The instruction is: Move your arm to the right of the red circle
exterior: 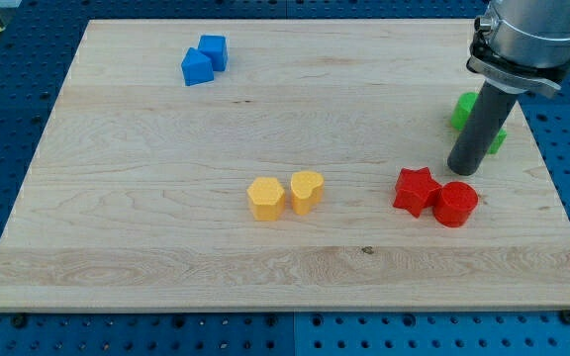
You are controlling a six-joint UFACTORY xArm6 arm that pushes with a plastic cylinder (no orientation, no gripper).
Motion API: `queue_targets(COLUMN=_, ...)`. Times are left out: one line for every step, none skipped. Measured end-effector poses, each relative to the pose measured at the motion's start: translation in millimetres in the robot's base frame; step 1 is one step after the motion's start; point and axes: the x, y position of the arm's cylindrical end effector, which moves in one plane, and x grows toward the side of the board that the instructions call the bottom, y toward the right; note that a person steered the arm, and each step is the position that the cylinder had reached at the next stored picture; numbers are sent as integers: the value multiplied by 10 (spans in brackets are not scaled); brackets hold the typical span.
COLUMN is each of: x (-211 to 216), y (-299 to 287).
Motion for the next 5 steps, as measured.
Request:
queue_targets(x=1, y=20)
queue_targets(x=111, y=23)
queue_targets(x=216, y=23)
queue_targets(x=283, y=45)
queue_targets(x=338, y=96)
